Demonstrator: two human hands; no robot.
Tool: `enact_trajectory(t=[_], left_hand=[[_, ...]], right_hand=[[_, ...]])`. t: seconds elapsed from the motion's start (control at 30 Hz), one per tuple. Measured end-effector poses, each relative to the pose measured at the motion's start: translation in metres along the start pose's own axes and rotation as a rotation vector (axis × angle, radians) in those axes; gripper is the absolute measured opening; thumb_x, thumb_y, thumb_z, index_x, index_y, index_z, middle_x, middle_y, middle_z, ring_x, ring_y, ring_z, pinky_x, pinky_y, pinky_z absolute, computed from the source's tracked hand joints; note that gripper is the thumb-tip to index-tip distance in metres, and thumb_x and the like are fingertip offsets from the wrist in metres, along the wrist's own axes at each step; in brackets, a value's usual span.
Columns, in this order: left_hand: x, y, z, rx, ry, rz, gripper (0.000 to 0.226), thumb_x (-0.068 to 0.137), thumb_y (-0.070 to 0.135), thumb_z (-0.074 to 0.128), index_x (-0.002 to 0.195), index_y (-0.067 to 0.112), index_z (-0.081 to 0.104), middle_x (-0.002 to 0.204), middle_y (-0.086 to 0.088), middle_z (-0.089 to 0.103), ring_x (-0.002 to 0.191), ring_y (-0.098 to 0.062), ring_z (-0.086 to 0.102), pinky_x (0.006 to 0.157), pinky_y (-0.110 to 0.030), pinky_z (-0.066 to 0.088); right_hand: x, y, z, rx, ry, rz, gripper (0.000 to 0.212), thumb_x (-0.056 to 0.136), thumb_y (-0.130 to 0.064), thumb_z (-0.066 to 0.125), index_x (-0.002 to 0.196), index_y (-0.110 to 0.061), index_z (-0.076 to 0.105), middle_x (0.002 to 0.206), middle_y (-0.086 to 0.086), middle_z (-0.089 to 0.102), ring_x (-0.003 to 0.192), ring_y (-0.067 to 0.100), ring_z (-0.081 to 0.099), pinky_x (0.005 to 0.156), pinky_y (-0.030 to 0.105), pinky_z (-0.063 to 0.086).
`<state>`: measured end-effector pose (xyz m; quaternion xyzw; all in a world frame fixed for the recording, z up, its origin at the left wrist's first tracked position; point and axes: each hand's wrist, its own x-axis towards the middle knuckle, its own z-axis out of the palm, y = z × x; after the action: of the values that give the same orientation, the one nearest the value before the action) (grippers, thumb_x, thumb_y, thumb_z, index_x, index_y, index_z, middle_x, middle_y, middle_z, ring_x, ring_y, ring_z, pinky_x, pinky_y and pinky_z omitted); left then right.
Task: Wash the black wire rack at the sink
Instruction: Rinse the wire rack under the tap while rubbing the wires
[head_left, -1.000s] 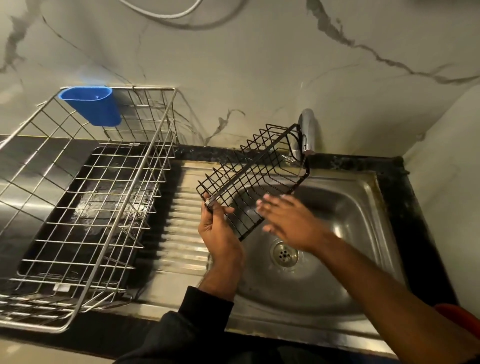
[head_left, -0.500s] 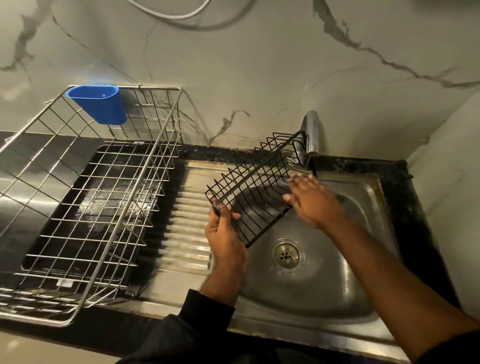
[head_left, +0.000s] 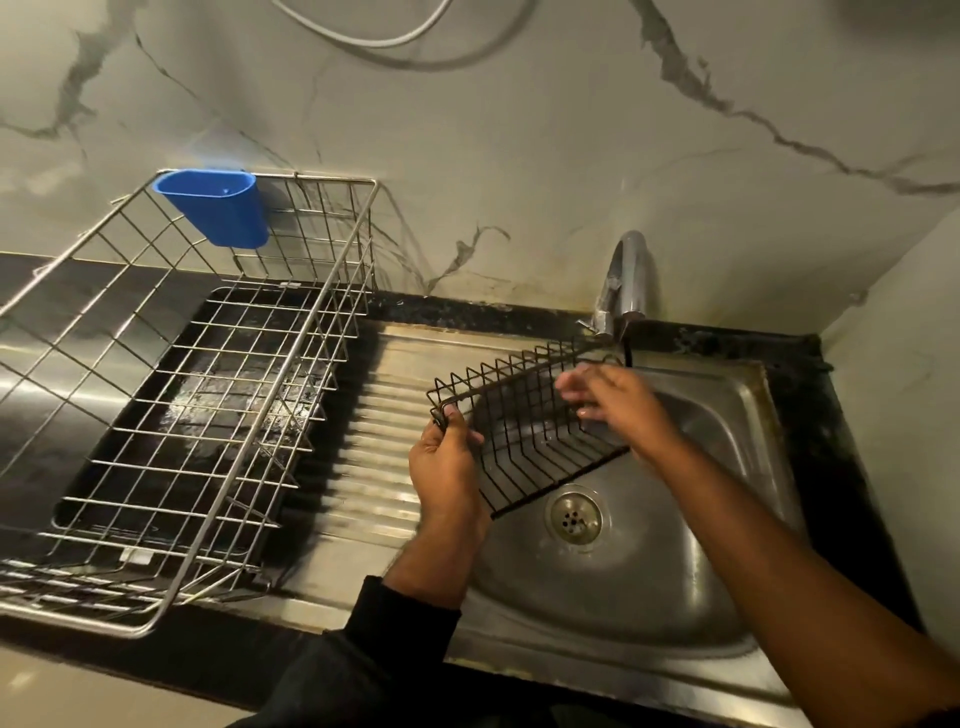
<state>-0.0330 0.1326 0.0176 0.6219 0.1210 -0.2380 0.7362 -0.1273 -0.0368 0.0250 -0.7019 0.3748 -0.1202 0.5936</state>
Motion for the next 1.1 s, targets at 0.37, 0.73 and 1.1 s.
enact_trajectory(t=[0.37,0.73,1.1], left_hand=[[0.002,-0.019,-0.012,0.439,-0.24,-0.162,0.051,0.103,0.052,0.046,0.084,0.006,0.06,0.076,-0.017,0.061,0.061,-0.028,0.064,0.048,-0.039,0.054],[0.0,-0.029,-0.012,0.671,-0.431,-0.398,0.039,0.11,0.032,0.037,0.09,0.002,0.049,0.054,-0.013,0.06,0.043,-0.027,0.065,0.033,-0.018,0.039],[0.01,-0.046,-0.005,0.694,-0.423,-0.328,0.04,0.109,0.037,0.036,0.082,0.01,0.044,0.078,-0.025,0.053,0.03,-0.017,0.052,0.034,-0.012,0.021]], right_hand=[[0.007,-0.032,-0.041,0.151,0.052,0.215,0.033,0.107,-0.025,0.041,0.107,-0.004,0.067,0.096,0.012,0.071,0.085,0.02,0.069,0.078,0.031,0.056],[0.026,-0.036,-0.033,1.004,0.196,0.395,0.035,0.107,-0.024,0.038,0.086,-0.008,0.061,0.072,0.007,0.072,0.073,0.017,0.071,0.066,0.025,0.058],[0.024,-0.029,-0.034,0.716,0.126,0.291,0.029,0.106,-0.019,0.042,0.097,-0.005,0.065,0.089,0.009,0.069,0.081,0.016,0.067,0.067,0.024,0.058]])
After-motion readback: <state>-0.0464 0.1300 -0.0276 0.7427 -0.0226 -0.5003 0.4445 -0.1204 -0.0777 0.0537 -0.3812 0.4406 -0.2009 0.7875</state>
